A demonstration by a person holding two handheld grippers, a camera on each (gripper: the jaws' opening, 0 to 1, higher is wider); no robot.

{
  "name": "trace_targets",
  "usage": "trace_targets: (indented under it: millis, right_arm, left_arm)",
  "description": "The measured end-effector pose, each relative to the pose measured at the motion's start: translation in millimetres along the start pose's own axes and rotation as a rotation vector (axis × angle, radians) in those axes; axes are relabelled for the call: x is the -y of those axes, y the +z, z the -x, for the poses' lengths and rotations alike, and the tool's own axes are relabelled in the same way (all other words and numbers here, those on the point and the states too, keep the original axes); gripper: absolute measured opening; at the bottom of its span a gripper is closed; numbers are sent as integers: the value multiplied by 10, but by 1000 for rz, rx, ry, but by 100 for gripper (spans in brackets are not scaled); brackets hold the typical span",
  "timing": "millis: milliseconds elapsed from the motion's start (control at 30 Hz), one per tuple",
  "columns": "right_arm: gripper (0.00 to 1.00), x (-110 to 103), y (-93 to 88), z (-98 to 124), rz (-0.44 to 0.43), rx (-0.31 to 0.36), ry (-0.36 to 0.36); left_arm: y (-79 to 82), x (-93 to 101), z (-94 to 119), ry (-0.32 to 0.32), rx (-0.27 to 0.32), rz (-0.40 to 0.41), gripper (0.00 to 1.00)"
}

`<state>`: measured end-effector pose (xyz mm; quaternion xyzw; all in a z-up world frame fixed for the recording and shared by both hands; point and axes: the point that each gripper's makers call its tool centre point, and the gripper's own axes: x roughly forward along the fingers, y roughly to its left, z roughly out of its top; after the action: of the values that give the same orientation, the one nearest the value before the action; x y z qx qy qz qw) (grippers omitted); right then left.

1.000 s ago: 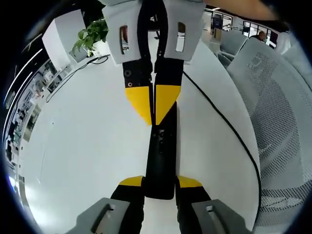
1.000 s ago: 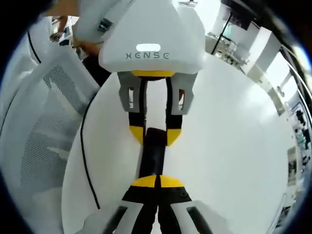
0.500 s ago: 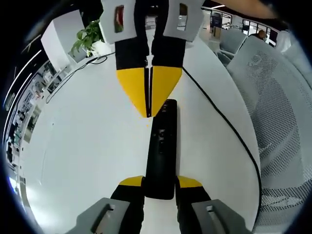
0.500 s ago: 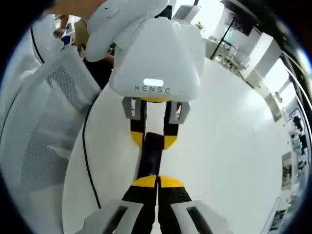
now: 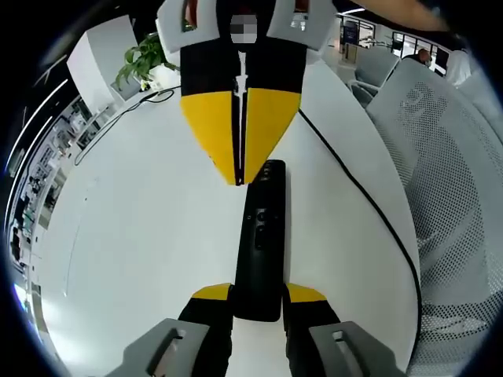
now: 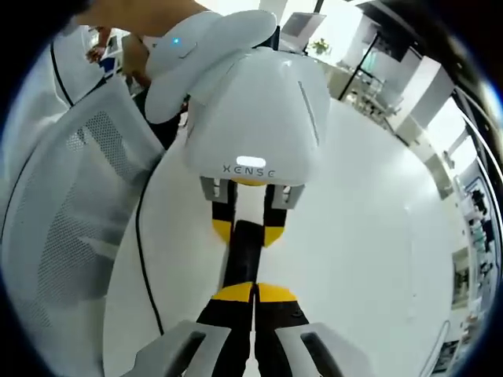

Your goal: Press the specified remote control buttons in sequence, fully releasing each button before pressing the next.

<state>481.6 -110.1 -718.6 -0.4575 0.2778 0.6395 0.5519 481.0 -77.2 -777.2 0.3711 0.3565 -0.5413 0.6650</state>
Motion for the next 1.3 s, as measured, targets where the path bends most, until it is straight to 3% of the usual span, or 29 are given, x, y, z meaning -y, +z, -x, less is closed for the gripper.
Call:
trace_targets:
  millis: [700, 1300]
  right_arm:
    - [0, -185, -156, -279, -23, -32, 79]
    - [0, -224, -224, -389, -18, -55, 97]
  left_arm:
    - [3, 3, 4, -1, 10, 5, 24]
    - [-1, -4, 6, -2, 20, 12, 24]
